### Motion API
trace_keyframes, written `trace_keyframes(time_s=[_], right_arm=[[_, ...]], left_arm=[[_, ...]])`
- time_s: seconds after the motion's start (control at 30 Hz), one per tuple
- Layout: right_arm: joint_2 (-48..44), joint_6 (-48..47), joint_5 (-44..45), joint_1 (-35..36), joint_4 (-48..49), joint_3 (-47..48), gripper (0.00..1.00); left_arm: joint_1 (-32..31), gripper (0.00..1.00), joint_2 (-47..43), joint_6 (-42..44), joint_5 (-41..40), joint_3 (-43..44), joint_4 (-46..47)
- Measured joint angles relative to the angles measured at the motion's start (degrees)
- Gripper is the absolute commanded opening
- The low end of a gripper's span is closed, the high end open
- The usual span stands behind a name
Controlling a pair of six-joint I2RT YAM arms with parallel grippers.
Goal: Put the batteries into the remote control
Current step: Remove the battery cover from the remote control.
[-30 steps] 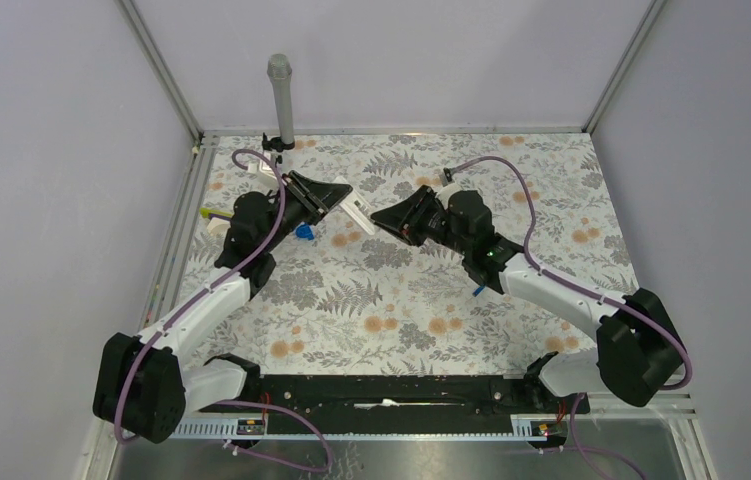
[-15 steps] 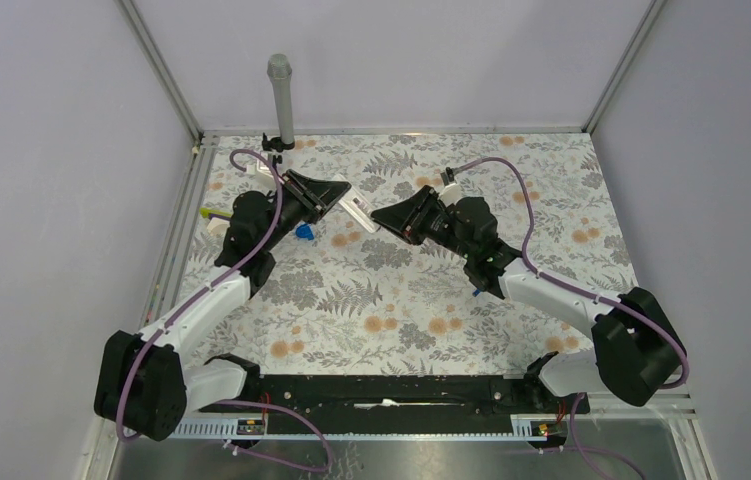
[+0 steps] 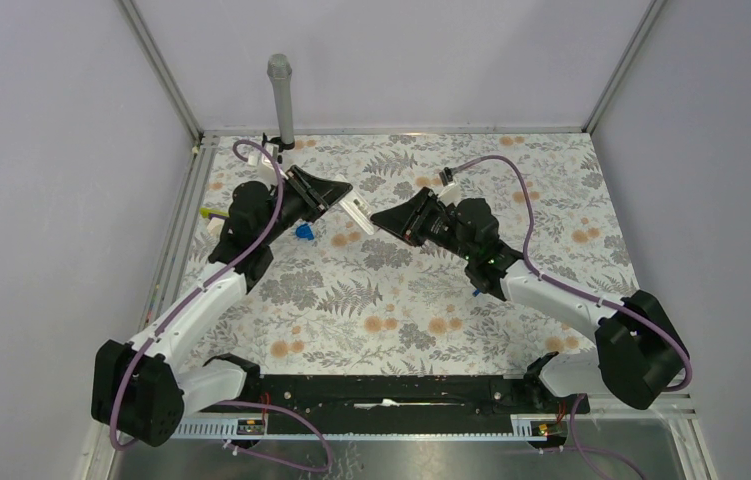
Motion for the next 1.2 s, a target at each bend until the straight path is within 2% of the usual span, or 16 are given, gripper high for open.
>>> trace_keyframes(time_s=[0.77,1.07,1.2], right_arm=[[-0.7,-1.6,-0.2,-0.6,-4.9,-1.5,0.37],[1.8,-6.6,0.2,-3.2,-8.4,-2.9,0.37],[3.3,-8.8,0.3,-3.6,-10.0,-4.5,0.37]], left_arm=[[-1.3,0.00,0.1,7.7,-3.1,0.1,-9.9],[-2.0,0.00,6.6,9.2,-2.2,-0.1,-10.0],[-2.1,0.00,8.7,10.0,-2.3,-2.8,-8.8]])
